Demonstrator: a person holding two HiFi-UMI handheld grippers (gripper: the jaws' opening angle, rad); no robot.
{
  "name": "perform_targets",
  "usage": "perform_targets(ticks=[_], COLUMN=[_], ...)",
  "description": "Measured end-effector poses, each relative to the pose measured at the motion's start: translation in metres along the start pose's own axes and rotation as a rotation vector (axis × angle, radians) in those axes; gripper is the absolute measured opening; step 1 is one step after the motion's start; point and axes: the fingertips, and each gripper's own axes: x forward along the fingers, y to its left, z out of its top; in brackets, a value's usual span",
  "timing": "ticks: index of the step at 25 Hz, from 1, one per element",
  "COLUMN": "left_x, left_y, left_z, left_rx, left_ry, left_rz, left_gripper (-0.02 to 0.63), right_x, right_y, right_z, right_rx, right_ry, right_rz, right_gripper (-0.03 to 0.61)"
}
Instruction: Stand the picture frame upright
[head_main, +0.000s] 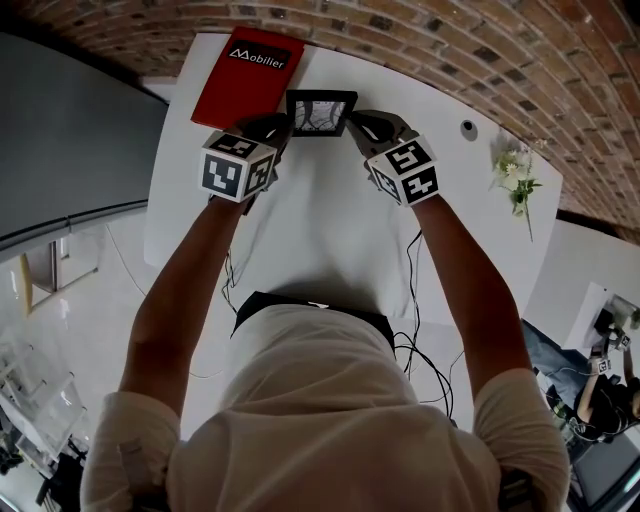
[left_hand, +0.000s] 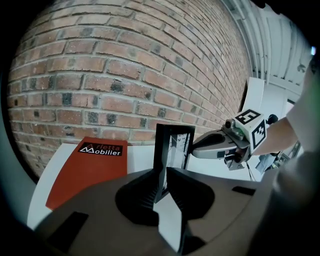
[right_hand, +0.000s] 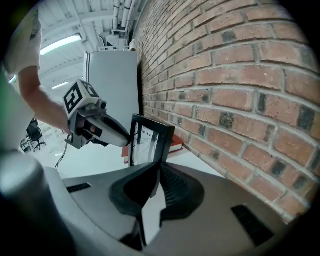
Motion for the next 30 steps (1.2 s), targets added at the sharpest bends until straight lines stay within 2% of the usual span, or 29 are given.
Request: perform_targets(ticks=[8, 23, 30], left_x=[0.013, 0.022, 0.024], left_y=[0.009, 0.019, 0.020], left_z=[-0.004, -0.010, -0.015], left_rx=[0.020, 0.057, 0.054], left_ry=[0.011, 0.027, 0.033], left_rz=[0.004, 0.039, 0.037], left_gripper=[0.044, 0.050, 0.051], right_x=[0.009, 0.022, 0.024], right_y=[-0.008, -0.005, -0.007], right_z=[0.000, -0.013, -0.020], right_rx=[-0.085, -0.218, -0.245], right_ry=[0.000, 0.029, 0.051], right_rz=[-0.050, -0.081, -0.099], right_gripper=[0.026, 0.023, 0.023])
